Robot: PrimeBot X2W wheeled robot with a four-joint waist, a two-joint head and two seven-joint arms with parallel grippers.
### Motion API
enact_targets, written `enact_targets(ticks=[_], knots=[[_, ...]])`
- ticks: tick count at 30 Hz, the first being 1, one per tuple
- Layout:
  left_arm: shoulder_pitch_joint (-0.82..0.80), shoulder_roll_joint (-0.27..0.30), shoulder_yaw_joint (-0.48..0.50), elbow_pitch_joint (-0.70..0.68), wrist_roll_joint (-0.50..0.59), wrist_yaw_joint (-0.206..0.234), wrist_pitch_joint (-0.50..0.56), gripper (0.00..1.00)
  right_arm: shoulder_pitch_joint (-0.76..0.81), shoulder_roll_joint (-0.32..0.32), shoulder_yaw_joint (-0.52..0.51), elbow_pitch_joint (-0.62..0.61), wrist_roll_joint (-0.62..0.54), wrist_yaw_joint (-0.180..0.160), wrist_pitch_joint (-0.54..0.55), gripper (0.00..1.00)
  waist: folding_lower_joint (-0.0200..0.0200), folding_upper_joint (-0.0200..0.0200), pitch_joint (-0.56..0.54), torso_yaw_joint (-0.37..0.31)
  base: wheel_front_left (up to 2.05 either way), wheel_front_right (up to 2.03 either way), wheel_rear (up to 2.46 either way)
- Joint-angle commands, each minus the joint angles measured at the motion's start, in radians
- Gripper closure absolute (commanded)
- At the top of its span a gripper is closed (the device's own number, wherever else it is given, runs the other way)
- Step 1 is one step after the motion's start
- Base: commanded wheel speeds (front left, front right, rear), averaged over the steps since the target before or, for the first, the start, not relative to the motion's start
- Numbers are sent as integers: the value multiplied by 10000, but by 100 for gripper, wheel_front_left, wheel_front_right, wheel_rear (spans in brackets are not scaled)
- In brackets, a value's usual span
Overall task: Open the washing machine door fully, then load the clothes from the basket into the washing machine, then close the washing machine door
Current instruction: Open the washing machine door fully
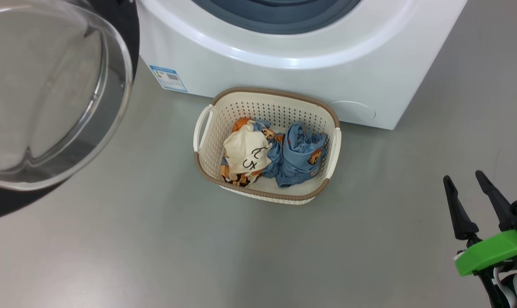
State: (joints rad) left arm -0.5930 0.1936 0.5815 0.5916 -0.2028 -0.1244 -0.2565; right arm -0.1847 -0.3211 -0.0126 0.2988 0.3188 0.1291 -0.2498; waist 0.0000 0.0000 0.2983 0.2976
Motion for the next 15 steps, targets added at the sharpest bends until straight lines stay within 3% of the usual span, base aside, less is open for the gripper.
enact_targets(ticks=[1, 15], knots=[[-286, 830, 412, -90, 150, 14, -53, 100, -167, -193, 244, -211, -9, 16, -120, 0, 0, 0, 101, -33, 0, 0, 0], [-256, 1247, 543, 745, 427, -57, -53, 100, -259, -74, 361, -56, 29, 16, -120, 0, 0, 0, -282, -160, 0, 0, 0]])
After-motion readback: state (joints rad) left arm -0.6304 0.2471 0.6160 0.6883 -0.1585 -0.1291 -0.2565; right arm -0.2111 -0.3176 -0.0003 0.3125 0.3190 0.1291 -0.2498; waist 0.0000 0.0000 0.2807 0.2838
